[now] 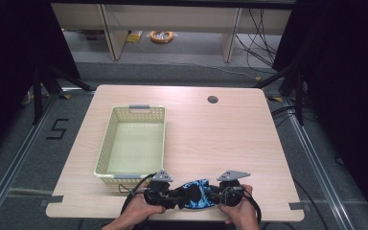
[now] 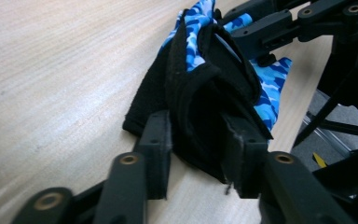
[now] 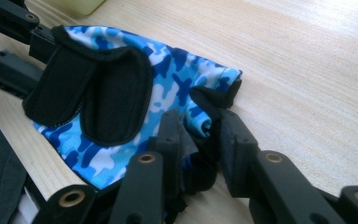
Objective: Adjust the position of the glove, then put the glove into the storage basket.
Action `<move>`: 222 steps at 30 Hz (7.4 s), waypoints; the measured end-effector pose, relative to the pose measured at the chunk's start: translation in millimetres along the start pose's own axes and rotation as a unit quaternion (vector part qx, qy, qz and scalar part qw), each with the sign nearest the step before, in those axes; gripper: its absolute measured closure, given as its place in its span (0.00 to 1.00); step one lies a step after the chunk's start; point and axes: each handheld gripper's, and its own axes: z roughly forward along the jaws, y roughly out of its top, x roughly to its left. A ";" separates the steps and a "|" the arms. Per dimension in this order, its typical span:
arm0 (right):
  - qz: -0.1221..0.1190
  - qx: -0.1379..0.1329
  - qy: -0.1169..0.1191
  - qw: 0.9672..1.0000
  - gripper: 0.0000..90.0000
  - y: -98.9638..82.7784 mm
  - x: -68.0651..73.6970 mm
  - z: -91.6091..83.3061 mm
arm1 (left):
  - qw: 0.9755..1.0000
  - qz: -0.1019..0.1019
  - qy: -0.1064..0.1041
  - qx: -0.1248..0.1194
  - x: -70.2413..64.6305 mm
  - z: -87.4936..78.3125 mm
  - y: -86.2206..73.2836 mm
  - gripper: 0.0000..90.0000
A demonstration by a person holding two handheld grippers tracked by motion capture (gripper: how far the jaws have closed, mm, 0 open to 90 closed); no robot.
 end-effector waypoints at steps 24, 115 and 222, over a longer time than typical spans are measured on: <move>-0.013 -0.008 0.013 1.000 0.87 -1.8 0.0 -0.8 | 0.999 0.024 0.022 -0.030 -6.7 -3.0 -1.2 0.94; -0.050 -0.102 0.063 0.992 0.90 71.3 40.1 -36.1 | 0.992 -0.004 0.048 -0.119 0.4 -96.1 29.9 0.90; -0.109 -0.056 0.053 0.991 0.48 160.8 75.6 30.3 | 0.991 -0.038 0.093 -0.093 58.2 -154.6 25.9 0.33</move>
